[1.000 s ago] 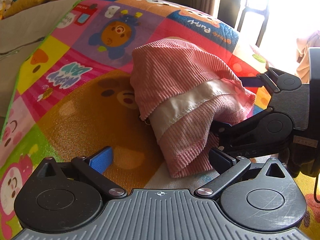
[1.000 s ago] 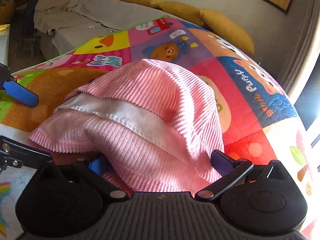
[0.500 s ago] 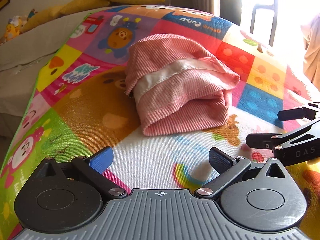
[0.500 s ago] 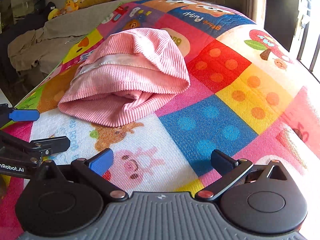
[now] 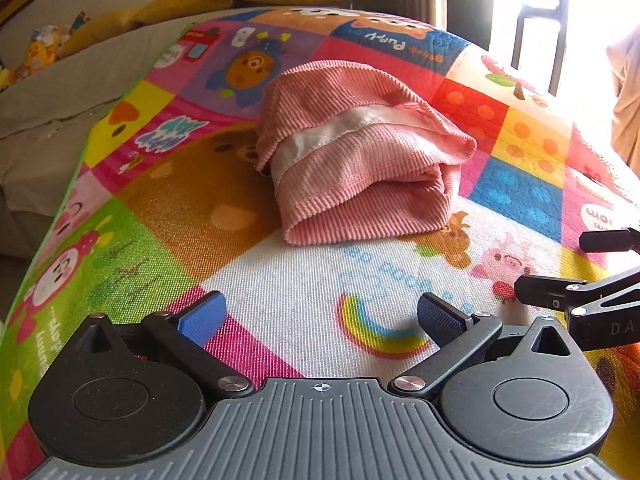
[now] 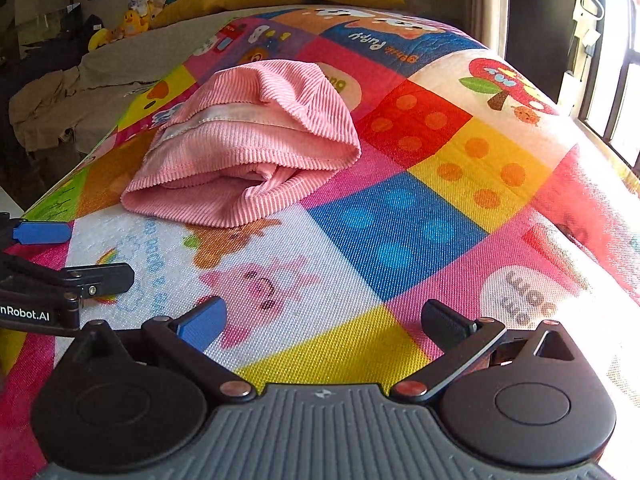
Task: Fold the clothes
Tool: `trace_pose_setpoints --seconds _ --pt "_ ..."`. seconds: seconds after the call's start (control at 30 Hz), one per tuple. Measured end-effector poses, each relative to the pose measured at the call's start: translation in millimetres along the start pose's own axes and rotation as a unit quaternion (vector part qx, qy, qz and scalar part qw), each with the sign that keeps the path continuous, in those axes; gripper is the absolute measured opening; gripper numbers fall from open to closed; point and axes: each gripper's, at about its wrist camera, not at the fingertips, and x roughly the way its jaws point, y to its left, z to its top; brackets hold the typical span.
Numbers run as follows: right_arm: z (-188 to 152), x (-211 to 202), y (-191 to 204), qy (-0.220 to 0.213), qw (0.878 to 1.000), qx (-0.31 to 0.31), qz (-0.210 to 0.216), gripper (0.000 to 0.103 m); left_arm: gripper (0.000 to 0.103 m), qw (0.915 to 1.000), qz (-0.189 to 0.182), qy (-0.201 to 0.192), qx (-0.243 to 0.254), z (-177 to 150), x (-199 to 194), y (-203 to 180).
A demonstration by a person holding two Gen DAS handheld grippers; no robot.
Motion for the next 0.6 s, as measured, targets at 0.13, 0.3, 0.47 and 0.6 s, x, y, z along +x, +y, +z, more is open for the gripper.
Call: trace_pose_setpoints --seconds 0.13,0.3,0.47,0.6 --pt "-4.4 -5.6 -4.0 0.001 1.0 -0.01 0.011 0.103 0.103 1.0 0.004 -0.001 -0.009 -10.1 -8.0 -0.7" --pt "-6.8 -11.5 -6.1 -0.002 1.0 -0.009 0.013 0.103 0.103 0.9999 0.013 0.002 -0.002 -12.4 -8.9 -5.1" --pt "-2.7 -9.8 -7.6 -0.005 1.0 -0.005 0.012 0.103 0.103 0.9999 0.013 0.001 -0.001 -9.2 -5.6 -5.0" --pt "-2.4 -8.8 -8.6 -0.005 1.0 -0.006 0.013 0.103 0.103 0.9999 0.013 0.001 -0.001 -8.7 -5.4 -3.1"
